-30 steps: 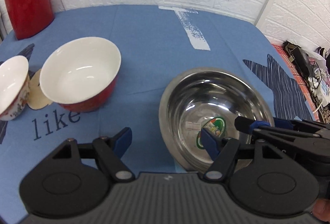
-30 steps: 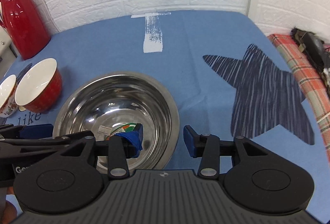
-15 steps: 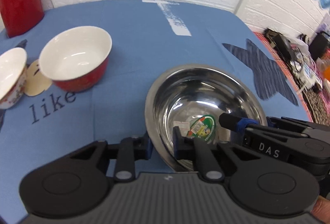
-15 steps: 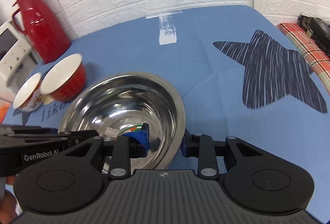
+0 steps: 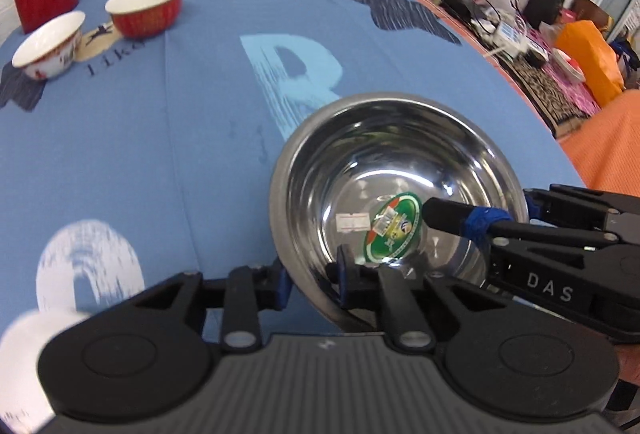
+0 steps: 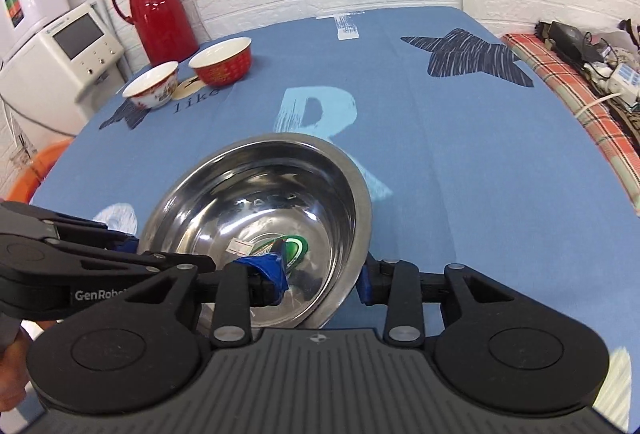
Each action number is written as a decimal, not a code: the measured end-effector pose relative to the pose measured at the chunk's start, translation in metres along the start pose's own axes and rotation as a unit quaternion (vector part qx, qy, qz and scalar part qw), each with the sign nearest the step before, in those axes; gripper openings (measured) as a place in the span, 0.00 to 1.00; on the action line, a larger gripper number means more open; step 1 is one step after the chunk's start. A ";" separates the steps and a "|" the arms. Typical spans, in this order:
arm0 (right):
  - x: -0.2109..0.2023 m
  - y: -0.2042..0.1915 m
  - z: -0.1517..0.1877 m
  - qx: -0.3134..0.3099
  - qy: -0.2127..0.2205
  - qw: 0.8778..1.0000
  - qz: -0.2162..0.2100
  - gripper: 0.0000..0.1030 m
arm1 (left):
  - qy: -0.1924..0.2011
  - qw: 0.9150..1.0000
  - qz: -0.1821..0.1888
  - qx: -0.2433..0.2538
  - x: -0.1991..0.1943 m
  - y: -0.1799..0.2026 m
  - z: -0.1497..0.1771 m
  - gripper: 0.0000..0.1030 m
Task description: Organize plates and bowls
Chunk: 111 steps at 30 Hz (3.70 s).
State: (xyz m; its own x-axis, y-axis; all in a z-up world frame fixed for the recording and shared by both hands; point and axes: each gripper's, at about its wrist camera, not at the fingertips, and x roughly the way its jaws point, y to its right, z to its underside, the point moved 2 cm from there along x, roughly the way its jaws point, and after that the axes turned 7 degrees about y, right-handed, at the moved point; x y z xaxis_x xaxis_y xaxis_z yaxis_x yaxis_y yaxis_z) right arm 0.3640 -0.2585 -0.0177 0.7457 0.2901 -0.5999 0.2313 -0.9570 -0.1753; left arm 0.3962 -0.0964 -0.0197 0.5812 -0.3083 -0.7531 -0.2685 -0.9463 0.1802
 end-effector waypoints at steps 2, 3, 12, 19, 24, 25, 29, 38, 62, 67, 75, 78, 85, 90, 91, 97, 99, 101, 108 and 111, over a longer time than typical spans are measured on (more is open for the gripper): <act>-0.004 -0.002 0.011 0.003 -0.003 1.000 -0.001 0.19 | -0.007 1.000 0.001 0.000 -0.004 0.002 0.012 0.11; -0.005 -0.002 0.014 0.007 -0.002 1.000 -0.001 0.19 | -0.007 1.000 -0.001 0.004 -0.006 0.003 0.016 0.11; -0.023 0.005 0.049 0.026 -0.017 1.000 0.002 0.20 | -0.004 0.999 0.011 0.033 -0.020 0.024 0.040 0.11; -0.028 0.014 0.058 0.030 -0.023 0.999 0.010 0.21 | -0.012 0.999 0.018 0.042 -0.011 0.036 0.049 0.17; -0.028 0.013 0.053 0.037 -0.052 0.998 -0.008 0.20 | -0.010 0.999 0.014 0.041 -0.019 0.026 0.048 0.53; -0.031 0.017 0.050 0.045 -0.052 0.998 -0.001 0.20 | -0.005 0.999 0.021 0.039 -0.024 0.022 0.046 0.53; -0.046 0.038 0.031 0.075 -0.032 0.996 0.026 0.21 | 0.010 0.999 0.032 0.011 -0.049 -0.001 0.026 0.54; -0.019 0.016 -0.051 0.044 0.008 0.999 0.021 0.22 | 0.096 0.993 -0.032 -0.057 -0.093 -0.109 -0.039 0.56; 0.291 -0.101 -0.210 0.016 -0.082 0.996 -0.017 0.24 | 0.057 0.946 -0.043 -0.316 0.090 -0.251 -0.199 0.55; 0.307 -0.100 -0.211 0.003 -0.077 0.997 -0.014 0.24 | 0.066 0.945 -0.051 -0.317 0.102 -0.255 -0.204 0.52; 0.321 -0.106 -0.205 0.007 -0.082 0.994 -0.066 0.20 | 0.063 0.948 -0.024 -0.310 0.112 -0.264 -0.203 0.26; 0.323 -0.111 -0.201 0.002 -0.079 0.994 -0.076 0.12 | 0.064 0.952 -0.023 -0.300 0.113 -0.263 -0.205 0.15; 0.306 -0.105 -0.193 0.012 -0.086 0.993 -0.085 0.13 | 0.064 0.962 -0.035 -0.265 0.107 -0.251 -0.201 0.12; 0.271 -0.099 -0.180 0.014 -0.078 0.993 -0.086 0.14 | 0.065 0.970 -0.032 -0.233 0.079 -0.223 -0.190 0.12; 0.261 -0.097 -0.177 0.012 -0.077 0.993 -0.088 0.14 | 0.063 0.971 -0.030 -0.228 0.071 -0.216 -0.186 0.12; 0.169 -0.083 -0.154 -0.005 -0.064 0.995 -0.071 0.16 | 0.052 0.977 0.001 -0.205 0.019 -0.156 -0.153 0.11; 0.134 -0.074 -0.140 0.000 -0.063 0.996 -0.062 0.17 | 0.052 0.980 0.011 -0.190 0.001 -0.131 -0.138 0.11; 0.100 -0.065 -0.125 0.001 -0.063 0.997 -0.052 0.17 | 0.046 0.983 0.024 -0.175 -0.015 -0.102 -0.118 0.11; 0.004 -0.027 -0.057 0.033 -0.057 0.998 -0.002 0.18 | 0.007 0.989 0.073 -0.128 -0.043 -0.018 -0.045 0.11; -0.020 -0.015 -0.029 0.051 -0.060 0.997 0.011 0.18 | -0.010 0.990 0.084 -0.112 -0.046 0.007 -0.017 0.10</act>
State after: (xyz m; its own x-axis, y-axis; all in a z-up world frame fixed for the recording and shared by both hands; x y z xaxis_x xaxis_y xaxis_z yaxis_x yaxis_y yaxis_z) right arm 0.3642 -0.2494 0.0194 0.6682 0.2716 -0.6926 0.1462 -0.9607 -0.2358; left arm 0.3805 -0.0903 0.0272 0.5260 -0.4639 -0.7128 -0.1823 -0.8802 0.4383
